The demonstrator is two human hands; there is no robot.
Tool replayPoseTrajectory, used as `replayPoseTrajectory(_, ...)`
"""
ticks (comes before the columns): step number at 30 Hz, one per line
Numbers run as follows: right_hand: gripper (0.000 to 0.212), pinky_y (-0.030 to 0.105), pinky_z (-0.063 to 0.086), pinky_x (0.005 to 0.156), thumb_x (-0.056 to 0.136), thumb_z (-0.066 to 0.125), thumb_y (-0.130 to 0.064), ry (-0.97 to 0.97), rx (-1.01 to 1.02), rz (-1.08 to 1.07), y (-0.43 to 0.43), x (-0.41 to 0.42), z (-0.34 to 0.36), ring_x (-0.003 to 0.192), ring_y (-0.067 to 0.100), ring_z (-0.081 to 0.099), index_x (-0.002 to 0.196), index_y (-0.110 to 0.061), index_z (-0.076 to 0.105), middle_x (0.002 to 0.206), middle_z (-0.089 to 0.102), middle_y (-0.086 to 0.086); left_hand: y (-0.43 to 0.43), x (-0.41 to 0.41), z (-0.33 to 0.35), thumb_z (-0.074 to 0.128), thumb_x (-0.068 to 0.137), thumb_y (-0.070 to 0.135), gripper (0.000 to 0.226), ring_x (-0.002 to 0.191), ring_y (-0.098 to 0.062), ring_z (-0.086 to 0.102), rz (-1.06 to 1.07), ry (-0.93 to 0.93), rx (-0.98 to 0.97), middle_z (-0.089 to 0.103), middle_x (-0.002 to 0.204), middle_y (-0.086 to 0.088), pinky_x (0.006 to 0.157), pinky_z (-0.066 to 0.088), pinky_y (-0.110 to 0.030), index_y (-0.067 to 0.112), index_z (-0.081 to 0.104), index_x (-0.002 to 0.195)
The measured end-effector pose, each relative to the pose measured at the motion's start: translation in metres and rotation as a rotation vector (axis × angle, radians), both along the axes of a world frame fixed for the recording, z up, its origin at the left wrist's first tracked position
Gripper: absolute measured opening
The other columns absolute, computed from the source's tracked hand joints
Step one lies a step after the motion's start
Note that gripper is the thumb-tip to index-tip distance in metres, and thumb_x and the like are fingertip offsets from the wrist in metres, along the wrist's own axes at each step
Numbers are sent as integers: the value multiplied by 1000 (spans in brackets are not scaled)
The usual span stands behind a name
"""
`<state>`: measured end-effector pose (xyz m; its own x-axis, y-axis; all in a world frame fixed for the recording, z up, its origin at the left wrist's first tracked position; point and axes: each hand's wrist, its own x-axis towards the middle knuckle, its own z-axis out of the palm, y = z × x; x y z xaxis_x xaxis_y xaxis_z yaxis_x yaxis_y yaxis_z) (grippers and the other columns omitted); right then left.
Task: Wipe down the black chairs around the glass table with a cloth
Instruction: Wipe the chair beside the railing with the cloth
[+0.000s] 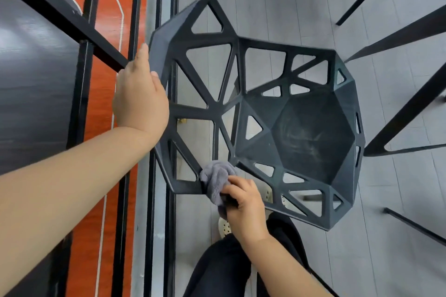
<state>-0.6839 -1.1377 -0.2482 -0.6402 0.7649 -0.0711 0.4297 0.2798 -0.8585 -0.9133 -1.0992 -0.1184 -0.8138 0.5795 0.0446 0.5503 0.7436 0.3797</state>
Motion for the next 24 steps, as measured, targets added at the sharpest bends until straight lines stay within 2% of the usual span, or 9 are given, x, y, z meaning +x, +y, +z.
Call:
replayPoseTrajectory(5, 35, 29, 40, 59, 57, 48, 1, -206, 93, 122, 44, -2, -13, 73, 23, 50, 71, -20, 73, 90, 69, -10, 1, 1, -2, 34, 98, 12, 49, 132, -24, 28, -18, 99, -19, 37, 143, -6, 99, 35, -39, 14, 26, 147)
replayPoseTrajectory(7, 47, 30, 42, 73, 60, 43, 14, -224, -169, 6, 62, 7, -20, 90, 24, 55, 72, -19, 74, 98, 68, -6, 2, 3, 0, 38, 94, 7, 54, 133, -26, 26, -49, 145, -11, 34, 145, -7, 104, 32, -38, 13, 27, 147)
replayPoseTrajectory(9, 58, 29, 44, 83, 59, 37, 26, -101, -479, -154, 75, 19, -16, 101, 21, 60, 68, -21, 70, 101, 68, -3, 0, 5, -1, 42, 89, 4, 56, 132, -29, 27, -130, 231, -45, 34, 145, -10, 107, 28, -41, 12, 32, 143)
replayPoseTrajectory(12, 57, 32, 49, 87, 66, 39, 31, 84, -753, -243, 85, 28, 7, 100, 19, 65, 68, -17, 71, 103, 71, -1, -2, 2, -4, 46, 84, 3, 42, 130, -31, 33, -344, 378, -123, 52, 131, -10, 107, 21, -44, 11, 56, 125)
replayPoseTrajectory(15, 48, 36, 54, 81, 70, 49, 30, 273, -971, -284, 90, 25, 24, 96, 26, 66, 77, -12, 72, 103, 72, 6, -2, 7, -10, 58, 80, 2, 24, 111, -33, 51, -730, 438, -247, 65, 101, -9, 98, 35, -46, 8, 67, 101)
replayPoseTrajectory(17, 43, 36, 54, 77, 69, 54, 25, 320, -1034, -306, 94, 20, 34, 92, 28, 64, 87, -10, 72, 100, 71, 8, -6, 32, -12, 65, 78, 11, 21, 102, -30, 55, -915, 247, -375, 64, 95, -6, 88, 43, -44, 11, 67, 99)
replayPoseTrajectory(18, 46, 37, 53, 79, 67, 55, 22, 348, -1043, -306, 97, 17, 38, 92, 28, 62, 92, -13, 72, 98, 69, 8, -8, 49, -11, 63, 81, 20, 28, 109, -26, 52, -896, 55, -414, 62, 104, -2, 90, 43, -41, 15, 63, 109)
replayPoseTrajectory(21, 62, 39, 53, 82, 66, 58, 12, 535, -1134, -295, 106, 11, 44, 99, 27, 63, 121, -16, 58, 111, 64, 10, -13, 92, -15, 54, 89, 35, 46, 116, -14, 42, -590, -457, -395, 44, 126, 8, 91, 40, -31, 23, 39, 131)
replayPoseTrajectory(24, 66, 41, 54, 79, 65, 78, -17, 630, -1217, -256, 105, 4, 45, 101, 33, 62, 126, -10, 53, 115, 61, 19, -11, 113, -31, 52, 91, 24, 17, 92, -17, 49, -427, -445, -217, 48, 105, 6, 75, 39, -31, 17, 48, 106)
